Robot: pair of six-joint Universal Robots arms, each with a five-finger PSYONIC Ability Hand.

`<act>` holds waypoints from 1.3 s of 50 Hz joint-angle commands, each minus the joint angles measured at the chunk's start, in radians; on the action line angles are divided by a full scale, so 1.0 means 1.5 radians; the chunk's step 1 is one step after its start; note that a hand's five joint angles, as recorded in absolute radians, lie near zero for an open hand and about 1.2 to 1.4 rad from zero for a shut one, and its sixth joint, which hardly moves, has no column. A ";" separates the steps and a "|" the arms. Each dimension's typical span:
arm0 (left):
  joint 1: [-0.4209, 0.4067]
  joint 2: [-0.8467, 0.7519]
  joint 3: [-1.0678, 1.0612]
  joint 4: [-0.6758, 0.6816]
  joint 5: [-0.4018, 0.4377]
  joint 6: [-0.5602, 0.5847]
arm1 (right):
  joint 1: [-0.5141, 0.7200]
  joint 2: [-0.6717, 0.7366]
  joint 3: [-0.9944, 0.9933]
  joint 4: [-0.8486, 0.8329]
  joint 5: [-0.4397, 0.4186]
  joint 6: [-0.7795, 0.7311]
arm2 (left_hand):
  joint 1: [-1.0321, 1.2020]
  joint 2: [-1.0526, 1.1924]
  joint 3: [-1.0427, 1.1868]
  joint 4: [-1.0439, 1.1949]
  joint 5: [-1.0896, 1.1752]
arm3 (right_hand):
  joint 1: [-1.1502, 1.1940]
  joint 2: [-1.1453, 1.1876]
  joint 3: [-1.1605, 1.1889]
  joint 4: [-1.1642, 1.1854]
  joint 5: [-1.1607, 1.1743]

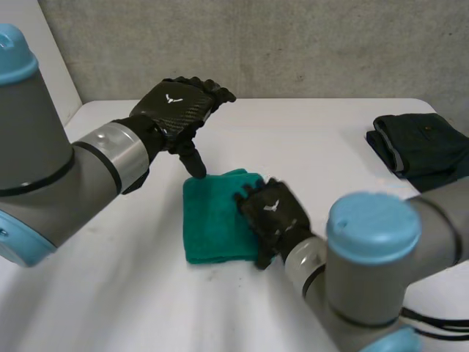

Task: Fold the laundry.

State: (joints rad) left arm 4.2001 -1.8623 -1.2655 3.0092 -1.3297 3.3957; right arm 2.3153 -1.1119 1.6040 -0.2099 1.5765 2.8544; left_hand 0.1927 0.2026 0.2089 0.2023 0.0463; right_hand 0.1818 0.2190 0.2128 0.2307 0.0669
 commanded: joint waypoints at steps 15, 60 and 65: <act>0.008 -0.007 -0.002 -0.018 0.016 -0.015 | 0.024 0.162 -0.080 -0.096 0.002 -0.043 | -0.006 -0.012 -0.017 -0.012 -0.024 | 0.196 0.171 0.175 0.163 0.156; 0.008 -0.005 -0.013 -0.017 0.017 -0.023 | -0.003 0.163 -0.154 0.012 -0.027 -0.036 | -0.002 -0.008 -0.013 -0.008 -0.021 | 0.118 0.093 0.097 0.085 0.078; 0.007 -0.005 -0.014 -0.017 0.017 -0.024 | 0.000 0.172 -0.153 0.010 -0.030 -0.027 | -0.002 -0.008 -0.013 -0.008 -0.021 | 0.118 0.093 0.097 0.085 0.078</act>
State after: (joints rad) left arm 4.2120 -1.8699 -1.2860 2.9836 -1.3045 3.3608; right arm 2.3120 -0.8595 1.3673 -0.1923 1.5408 2.7981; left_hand 0.1926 0.2026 0.2089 0.2023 0.0461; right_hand 0.3317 0.3932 0.3689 0.3608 0.1788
